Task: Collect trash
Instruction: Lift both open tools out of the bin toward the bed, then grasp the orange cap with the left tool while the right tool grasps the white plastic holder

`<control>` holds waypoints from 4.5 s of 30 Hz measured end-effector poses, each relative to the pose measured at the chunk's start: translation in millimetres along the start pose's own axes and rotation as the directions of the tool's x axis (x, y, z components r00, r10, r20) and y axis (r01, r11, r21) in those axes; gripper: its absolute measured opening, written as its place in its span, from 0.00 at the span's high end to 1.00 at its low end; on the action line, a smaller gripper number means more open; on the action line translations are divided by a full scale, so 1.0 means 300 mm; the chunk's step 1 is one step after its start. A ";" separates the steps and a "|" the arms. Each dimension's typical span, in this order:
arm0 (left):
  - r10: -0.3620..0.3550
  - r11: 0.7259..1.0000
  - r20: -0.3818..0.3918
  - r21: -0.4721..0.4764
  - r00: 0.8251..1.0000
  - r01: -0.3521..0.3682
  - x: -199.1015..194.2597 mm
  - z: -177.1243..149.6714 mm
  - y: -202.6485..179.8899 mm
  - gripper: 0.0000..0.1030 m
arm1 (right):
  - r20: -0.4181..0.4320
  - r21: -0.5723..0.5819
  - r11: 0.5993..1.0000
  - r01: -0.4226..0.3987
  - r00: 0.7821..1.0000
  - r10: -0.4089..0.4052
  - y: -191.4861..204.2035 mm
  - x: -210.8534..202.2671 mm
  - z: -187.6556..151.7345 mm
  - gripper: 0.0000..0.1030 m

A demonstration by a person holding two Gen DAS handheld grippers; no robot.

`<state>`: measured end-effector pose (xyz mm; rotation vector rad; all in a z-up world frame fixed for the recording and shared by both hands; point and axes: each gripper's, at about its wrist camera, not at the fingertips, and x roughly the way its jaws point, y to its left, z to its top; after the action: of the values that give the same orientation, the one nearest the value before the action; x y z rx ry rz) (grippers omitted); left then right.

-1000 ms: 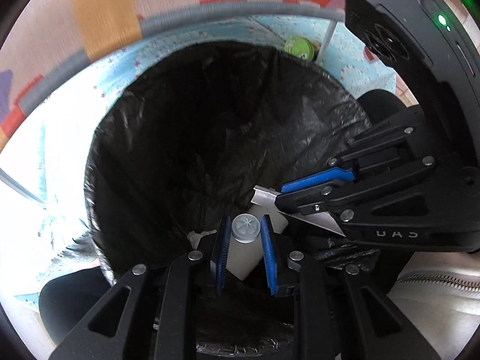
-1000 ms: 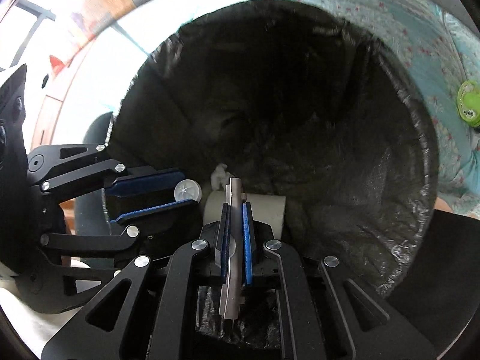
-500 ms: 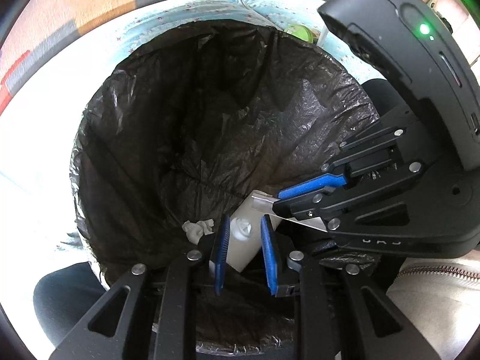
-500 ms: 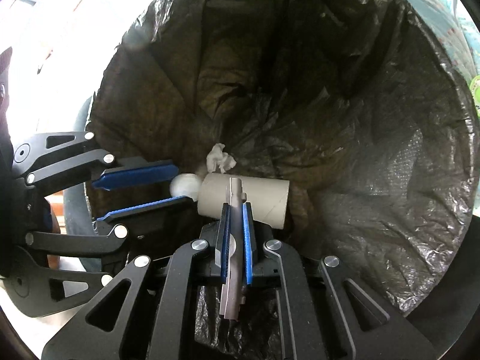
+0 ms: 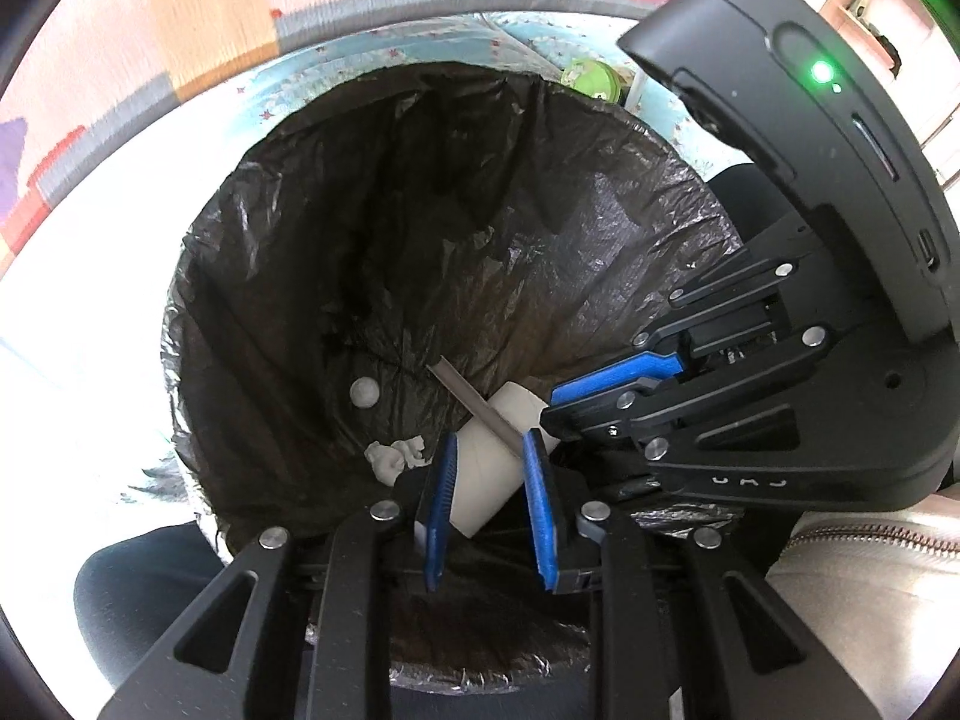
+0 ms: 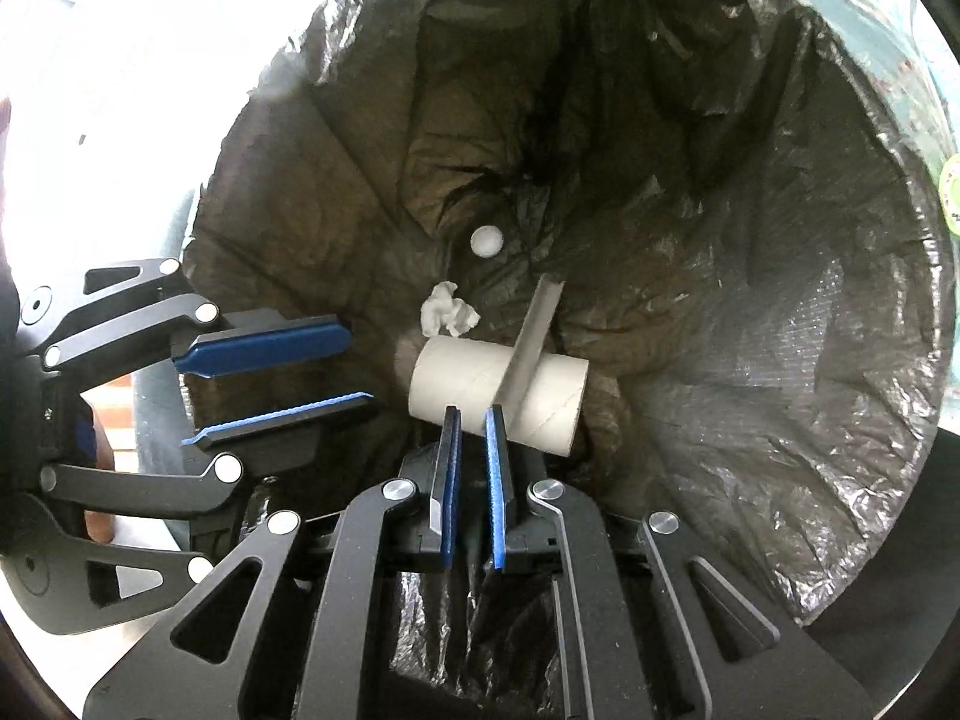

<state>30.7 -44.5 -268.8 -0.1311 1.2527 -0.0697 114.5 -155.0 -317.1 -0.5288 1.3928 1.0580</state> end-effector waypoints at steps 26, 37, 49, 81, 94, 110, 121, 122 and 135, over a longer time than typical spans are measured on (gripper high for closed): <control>0.058 0.997 0.328 -0.065 0.943 -0.039 -0.444 0.119 0.058 0.59 | 0.334 -0.106 0.991 0.084 0.941 -0.044 0.086 -0.435 0.009 0.76; 0.100 0.994 0.422 -0.072 0.901 -0.077 -0.563 0.209 0.086 0.59 | 0.456 -0.121 0.988 0.094 0.890 -0.028 0.087 -0.607 0.059 0.69; 0.157 0.987 0.471 -0.093 0.868 -0.128 -0.618 0.357 0.204 0.59 | 0.544 -0.113 0.982 0.151 0.837 -0.066 0.088 -0.731 0.200 0.57; 0.151 0.988 0.397 -0.085 0.905 -0.128 -0.427 0.728 0.495 0.59 | 0.539 0.018 0.983 0.184 0.826 -0.164 -0.007 -0.655 0.596 0.34; 0.141 0.989 0.381 -0.093 0.914 -0.114 -0.367 0.779 0.537 0.60 | 0.564 0.012 0.964 0.266 0.794 -0.227 0.003 -0.619 0.636 0.33; 0.153 0.988 0.436 -0.092 0.887 -0.126 -0.444 0.721 0.492 0.72 | 0.585 0.030 0.966 0.258 0.779 -0.226 -0.014 -0.643 0.596 0.53; 0.163 0.986 0.458 -0.107 0.874 -0.128 -0.507 0.643 0.426 0.72 | 0.601 0.029 0.967 0.251 0.769 -0.218 0.004 -0.683 0.516 0.64; 0.164 0.986 0.459 -0.108 0.873 -0.128 -0.511 0.635 0.416 0.72 | 0.601 0.032 0.967 0.253 0.768 -0.221 0.002 -0.685 0.511 0.70; 0.159 0.985 0.469 -0.130 0.869 -0.111 -0.553 0.532 0.343 0.72 | 0.594 0.049 0.968 0.244 0.773 -0.225 -0.009 -0.681 0.425 0.87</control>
<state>128.5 87.7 -77.7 -0.1359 0.7644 0.1417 214.4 -108.0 -103.1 -0.3342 0.7264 0.9305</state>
